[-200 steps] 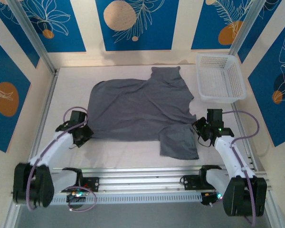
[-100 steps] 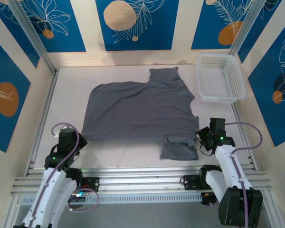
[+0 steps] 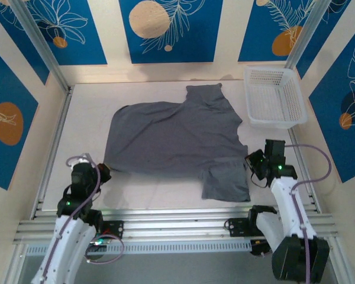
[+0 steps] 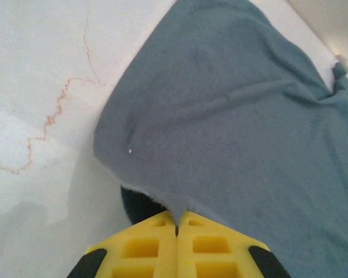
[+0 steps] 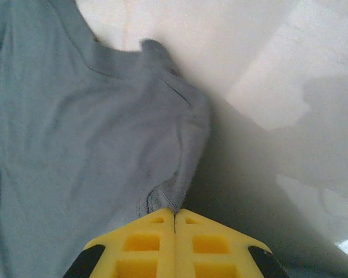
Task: Fold the inside-out t-shirt
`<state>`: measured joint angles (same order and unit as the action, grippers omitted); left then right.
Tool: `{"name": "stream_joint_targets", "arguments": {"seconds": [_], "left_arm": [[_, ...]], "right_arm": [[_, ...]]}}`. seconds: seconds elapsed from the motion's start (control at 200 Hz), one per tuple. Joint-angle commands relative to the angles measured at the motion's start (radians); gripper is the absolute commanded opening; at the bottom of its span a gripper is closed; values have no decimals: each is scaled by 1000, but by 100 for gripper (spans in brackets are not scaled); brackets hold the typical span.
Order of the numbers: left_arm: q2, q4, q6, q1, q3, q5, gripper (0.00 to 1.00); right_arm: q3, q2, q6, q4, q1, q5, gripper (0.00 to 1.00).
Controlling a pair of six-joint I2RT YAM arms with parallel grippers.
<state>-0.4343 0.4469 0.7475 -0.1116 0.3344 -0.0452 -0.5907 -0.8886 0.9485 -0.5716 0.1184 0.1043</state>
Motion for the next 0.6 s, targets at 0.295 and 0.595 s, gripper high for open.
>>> {"name": "stream_joint_targets", "arguments": {"seconds": [0.295, 0.595], "left_arm": [[-657, -314, -162, 19, 307, -39, 0], [-857, -419, -170, 79, 371, -53, 0]], "right_arm": [[-225, -380, -48, 235, -17, -3, 0], [-328, -523, -53, 270, -22, 21, 0]]}}
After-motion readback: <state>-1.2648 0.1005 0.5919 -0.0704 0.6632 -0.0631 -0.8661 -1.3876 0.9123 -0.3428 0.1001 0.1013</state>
